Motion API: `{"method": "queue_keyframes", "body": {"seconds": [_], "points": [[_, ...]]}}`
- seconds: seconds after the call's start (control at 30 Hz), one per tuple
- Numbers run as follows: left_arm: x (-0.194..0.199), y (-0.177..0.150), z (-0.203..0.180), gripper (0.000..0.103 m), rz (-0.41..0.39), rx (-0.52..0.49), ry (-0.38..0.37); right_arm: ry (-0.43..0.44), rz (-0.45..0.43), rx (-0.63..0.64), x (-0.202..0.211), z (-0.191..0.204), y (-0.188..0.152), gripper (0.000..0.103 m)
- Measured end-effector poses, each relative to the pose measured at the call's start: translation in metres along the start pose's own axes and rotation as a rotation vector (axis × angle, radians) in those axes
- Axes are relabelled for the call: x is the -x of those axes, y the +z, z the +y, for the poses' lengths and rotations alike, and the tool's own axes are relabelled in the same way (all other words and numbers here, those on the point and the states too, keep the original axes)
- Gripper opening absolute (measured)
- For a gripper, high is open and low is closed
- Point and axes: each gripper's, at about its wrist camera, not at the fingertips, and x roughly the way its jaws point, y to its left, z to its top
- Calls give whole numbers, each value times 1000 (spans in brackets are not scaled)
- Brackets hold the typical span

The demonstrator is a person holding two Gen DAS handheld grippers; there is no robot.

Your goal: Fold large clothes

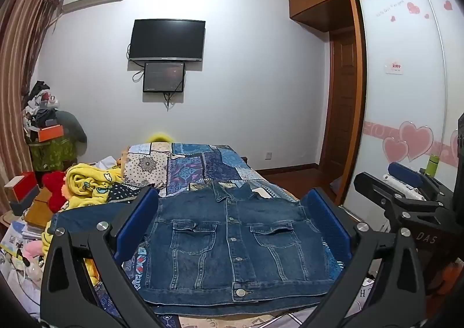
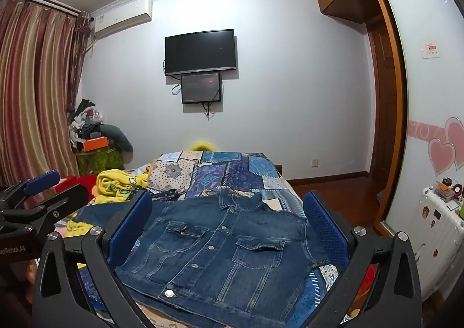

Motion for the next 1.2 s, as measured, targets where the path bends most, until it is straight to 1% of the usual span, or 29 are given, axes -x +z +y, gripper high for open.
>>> {"method": "queue_keyframes", "body": {"seconds": [0.47,0.63,1.2], "points": [[0,-3,-7,103,-12,-28,7,1,1,-3,0,0,1,103],[5,-2,-4,103,-17,-27,7,2,0,-3,0,0,1,103],[4,-1,-7,103,-16,-37,22,3,0,-5,1,1,1,103]]}}
